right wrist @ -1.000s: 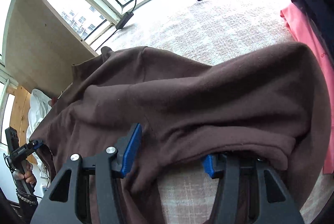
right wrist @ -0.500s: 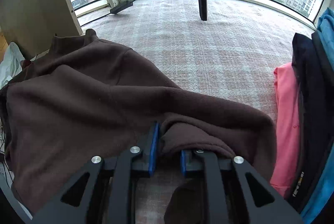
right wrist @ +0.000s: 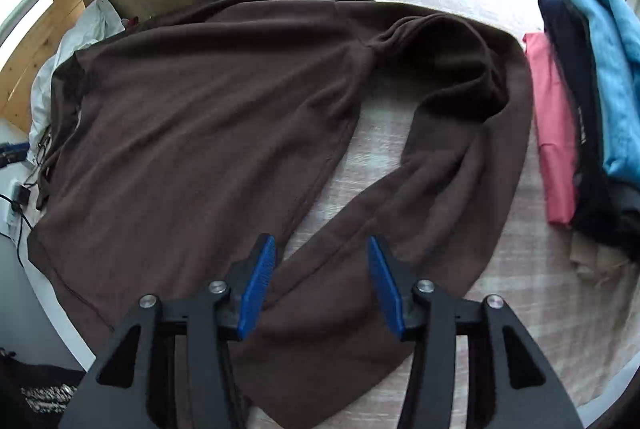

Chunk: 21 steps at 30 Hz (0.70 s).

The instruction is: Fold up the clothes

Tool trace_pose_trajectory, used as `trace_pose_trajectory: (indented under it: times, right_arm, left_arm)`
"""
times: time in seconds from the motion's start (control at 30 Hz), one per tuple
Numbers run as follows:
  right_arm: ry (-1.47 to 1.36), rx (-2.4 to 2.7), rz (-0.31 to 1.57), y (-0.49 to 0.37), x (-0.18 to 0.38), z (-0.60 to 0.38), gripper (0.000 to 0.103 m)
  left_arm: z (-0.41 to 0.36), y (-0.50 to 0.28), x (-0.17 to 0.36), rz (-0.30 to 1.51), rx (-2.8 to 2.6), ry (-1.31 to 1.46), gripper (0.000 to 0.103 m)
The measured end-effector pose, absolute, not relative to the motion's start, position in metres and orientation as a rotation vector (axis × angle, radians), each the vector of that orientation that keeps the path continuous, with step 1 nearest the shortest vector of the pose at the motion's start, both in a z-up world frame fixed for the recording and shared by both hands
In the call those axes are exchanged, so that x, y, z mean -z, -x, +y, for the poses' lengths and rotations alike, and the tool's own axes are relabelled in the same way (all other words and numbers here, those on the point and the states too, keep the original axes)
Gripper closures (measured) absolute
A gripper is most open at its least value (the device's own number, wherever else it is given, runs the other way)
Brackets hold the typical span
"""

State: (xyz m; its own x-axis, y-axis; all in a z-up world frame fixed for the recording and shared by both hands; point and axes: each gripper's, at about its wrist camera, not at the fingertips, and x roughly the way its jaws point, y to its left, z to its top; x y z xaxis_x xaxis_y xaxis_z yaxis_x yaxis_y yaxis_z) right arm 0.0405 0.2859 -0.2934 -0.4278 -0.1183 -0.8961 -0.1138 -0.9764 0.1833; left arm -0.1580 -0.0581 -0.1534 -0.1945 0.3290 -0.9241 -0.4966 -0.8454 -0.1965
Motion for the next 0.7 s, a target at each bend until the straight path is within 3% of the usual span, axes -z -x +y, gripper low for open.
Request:
trace_pose_trajectory:
  times: [0.1,0.17,0.33,0.4,0.5,0.7]
  right_arm:
    - [-1.692,2.568,-0.399,-0.034,0.306,0.276,0.065]
    - [-1.777,2.581,-0.293,-0.038,0.306,0.274,0.069]
    - [-2.057,2.751,0.021,-0.087,0.284,0.295,0.067]
    - [-1.992,2.773,-0.151,-0.115,0.268,0.297,0.067]
    - [-1.82,2.707,-0.461,-0.15,0.257,0.273,0.067]
    - [-1.896,2.638,-0.568,-0.173,0.298,0.215,0.066]
  left_arm:
    - [-0.063,0.156,0.181,0.294,-2.073,1.65,0.063]
    - [-0.079,0.153,0.187,0.405,-2.139,1.707,0.067]
    - [-0.117,0.113,0.159,0.315,-2.132,1.677,0.064]
    - [-0.116,0.088,0.151,0.299,-2.068,1.64,0.057]
    - [-0.11,0.058,0.148,0.262,-1.951,1.589,0.057]
    - [-0.095,0.034,0.158,0.357,-1.839,1.575,0.056]
